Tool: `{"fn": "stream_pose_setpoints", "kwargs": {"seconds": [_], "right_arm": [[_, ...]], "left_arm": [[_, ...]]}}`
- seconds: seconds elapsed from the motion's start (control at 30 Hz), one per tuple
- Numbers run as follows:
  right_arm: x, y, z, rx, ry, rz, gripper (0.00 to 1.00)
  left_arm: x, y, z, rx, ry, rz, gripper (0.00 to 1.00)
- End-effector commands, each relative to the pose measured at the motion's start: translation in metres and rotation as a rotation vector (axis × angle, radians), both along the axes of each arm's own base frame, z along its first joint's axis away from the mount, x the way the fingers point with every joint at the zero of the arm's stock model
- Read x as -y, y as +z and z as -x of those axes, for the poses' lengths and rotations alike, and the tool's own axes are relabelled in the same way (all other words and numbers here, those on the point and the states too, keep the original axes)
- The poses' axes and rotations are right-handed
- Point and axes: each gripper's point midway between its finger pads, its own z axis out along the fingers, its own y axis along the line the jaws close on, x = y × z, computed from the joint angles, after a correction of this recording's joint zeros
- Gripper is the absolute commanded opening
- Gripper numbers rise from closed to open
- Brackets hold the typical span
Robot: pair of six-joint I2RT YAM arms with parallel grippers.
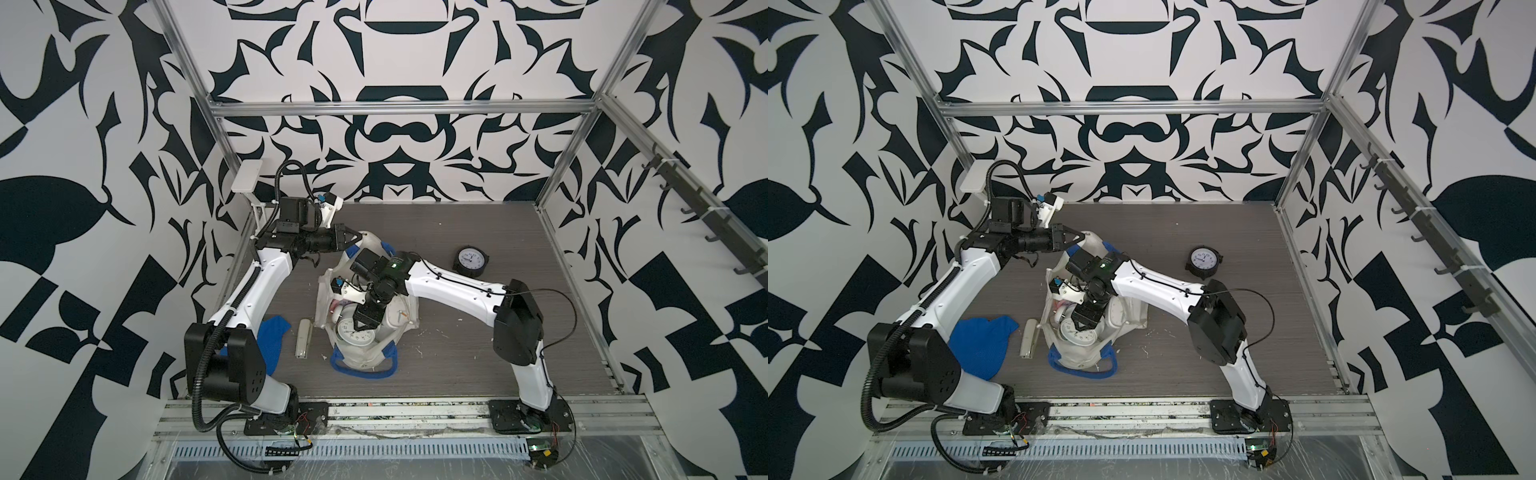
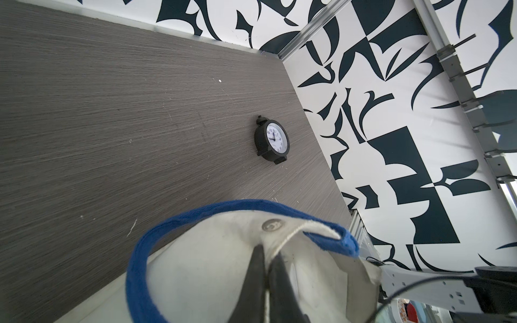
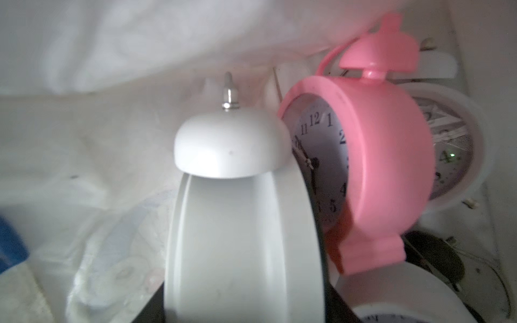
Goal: Take the alarm clock out of the canvas bag
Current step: Pick up the alarm from the canvas bag, then place the alarm at the center of the board.
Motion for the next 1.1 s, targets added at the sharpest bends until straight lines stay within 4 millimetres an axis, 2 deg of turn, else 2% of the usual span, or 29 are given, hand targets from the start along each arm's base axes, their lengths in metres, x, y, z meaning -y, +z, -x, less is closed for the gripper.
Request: {"fn": "stream_pose_setpoints", "kwargs": {"seconds": [0.0,0.17,0.3,0.47,0.6,0.67,0.77,0.87,0.97,1.07], "right_arm": [[0.008,0.082,0.016,0.056,0.036,-0.164,0.4],[0.029,0.133,0.017,0.097,0.008,-0.27,0.4],[0.051,0.177,0.008,0.105,-0.059,-0.403,0.39],[0.095,0.23,-0.023,0.099,-0.237,-0.593,0.38],[0.135,0.26,-0.048,0.124,-0.401,-0.707,0.38],[0.164,0.269,-0.066,0.133,-0.52,-0.765,0.37],[0.211,0.271,-0.094,0.154,-0.728,-0.812,0.37],[0.262,0.251,-0.122,0.131,-0.958,-0.827,0.36],[0.311,0.221,-0.14,0.071,-1.169,-0.859,0.36],[0.339,0.18,-0.145,-0.009,-1.313,-0.853,0.36]], "left_arm": [[-0.004,0.029,0.001,0.112,0.012,0.006,0.0],[-0.01,0.03,-0.002,0.12,0.051,-0.008,0.0],[-0.013,0.03,-0.003,0.124,0.068,-0.011,0.0],[-0.013,0.029,-0.003,0.121,0.069,-0.009,0.0],[-0.013,0.03,-0.003,0.121,0.068,-0.007,0.0],[-0.013,0.03,-0.003,0.121,0.069,-0.007,0.0],[-0.013,0.03,-0.003,0.119,0.071,-0.007,0.0],[-0.013,0.029,-0.003,0.116,0.07,-0.006,0.0],[-0.013,0.03,-0.003,0.119,0.07,-0.008,0.0],[-0.014,0.029,-0.002,0.121,0.072,-0.012,0.0]]}}
